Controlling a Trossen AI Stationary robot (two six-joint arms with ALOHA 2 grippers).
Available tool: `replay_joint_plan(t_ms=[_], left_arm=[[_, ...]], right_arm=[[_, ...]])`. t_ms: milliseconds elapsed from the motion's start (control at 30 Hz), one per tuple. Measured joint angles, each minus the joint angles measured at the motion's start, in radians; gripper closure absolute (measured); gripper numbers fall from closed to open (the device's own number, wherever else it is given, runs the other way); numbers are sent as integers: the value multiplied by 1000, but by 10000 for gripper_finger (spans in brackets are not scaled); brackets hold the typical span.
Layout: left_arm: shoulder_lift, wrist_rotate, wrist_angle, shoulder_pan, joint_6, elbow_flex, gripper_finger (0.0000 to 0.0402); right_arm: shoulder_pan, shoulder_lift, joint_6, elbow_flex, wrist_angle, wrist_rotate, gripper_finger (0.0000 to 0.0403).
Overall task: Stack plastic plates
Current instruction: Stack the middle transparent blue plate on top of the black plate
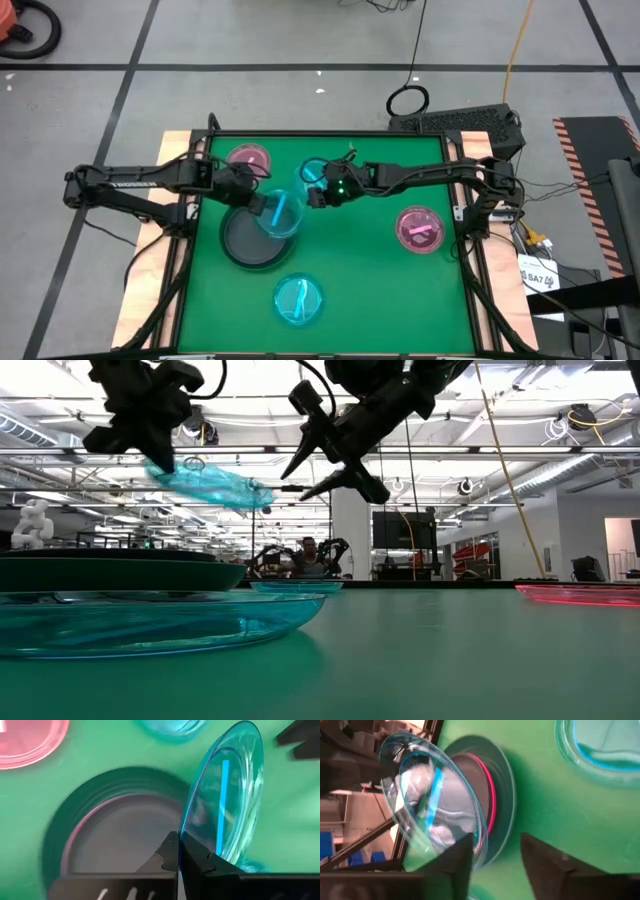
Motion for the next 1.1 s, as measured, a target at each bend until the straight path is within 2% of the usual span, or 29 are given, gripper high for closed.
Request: replay_joint_plan(t_ms=[167, 300, 467, 633, 733, 1100], left_arm=[[0, 0, -98, -5, 55, -10, 398], [0, 21, -179, -5, 116, -11, 399], [0, 44, -252, 10, 210, -11, 399], [0, 102, -260, 33, 344, -20, 400], [0, 103, -258, 36, 393, -32, 399], [3, 64, -197, 36, 421, -73, 383]], right_arm=[[-2, -7, -12, 0, -82, -44, 135], [-2, -12, -51, 0, -115, -51, 98], [-2, -14, -82, 0, -121, -98, 96], [-1, -14, -96, 0, -122, -125, 102], [0, -14, -106, 0, -128, -127, 102], [3, -14, -107, 0, -150, -151, 103]])
